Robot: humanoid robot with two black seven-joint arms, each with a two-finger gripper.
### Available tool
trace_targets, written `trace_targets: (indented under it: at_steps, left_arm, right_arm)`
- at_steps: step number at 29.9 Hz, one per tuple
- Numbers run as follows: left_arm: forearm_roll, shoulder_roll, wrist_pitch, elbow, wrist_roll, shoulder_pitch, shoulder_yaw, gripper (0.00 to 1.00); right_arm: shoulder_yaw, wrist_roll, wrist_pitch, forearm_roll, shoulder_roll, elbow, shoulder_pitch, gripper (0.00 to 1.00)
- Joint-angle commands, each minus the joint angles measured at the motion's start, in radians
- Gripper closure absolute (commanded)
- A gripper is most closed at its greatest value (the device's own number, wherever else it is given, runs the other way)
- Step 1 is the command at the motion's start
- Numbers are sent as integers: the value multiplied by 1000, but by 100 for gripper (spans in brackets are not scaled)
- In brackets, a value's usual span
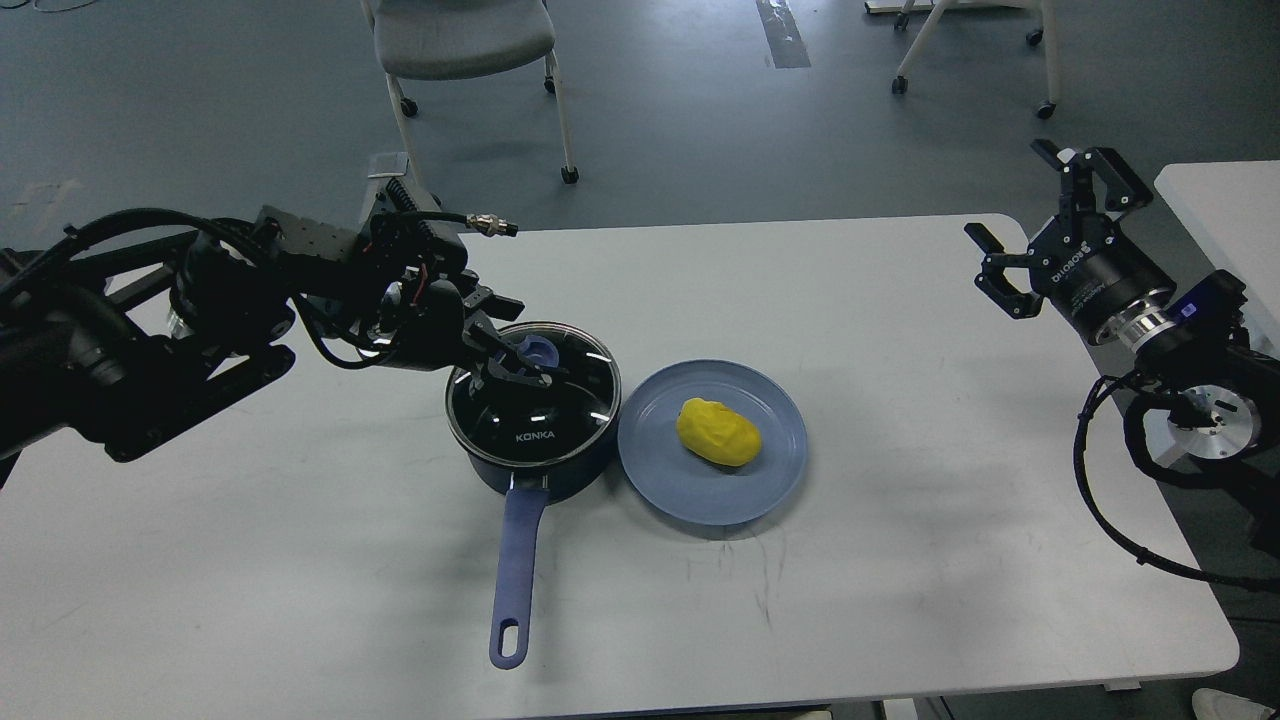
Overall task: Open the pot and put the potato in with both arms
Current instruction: 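Grasp the blue lid knob with the left gripper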
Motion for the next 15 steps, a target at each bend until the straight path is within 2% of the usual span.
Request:
trace_targets:
  at_steps: [1,9,15]
  left_arm:
    - [0,-2,-1,2,0,16,1,2]
    - [-3,0,-1,9,0,39,1,2]
    - [0,1,25,18,0,52,1,6]
  right_arm:
    - [0,0,0,-1,-7,0,0,0]
    - [0,0,0,1,-13,0,-2,0]
    - [0,0,0,1,-13,0,-2,0]
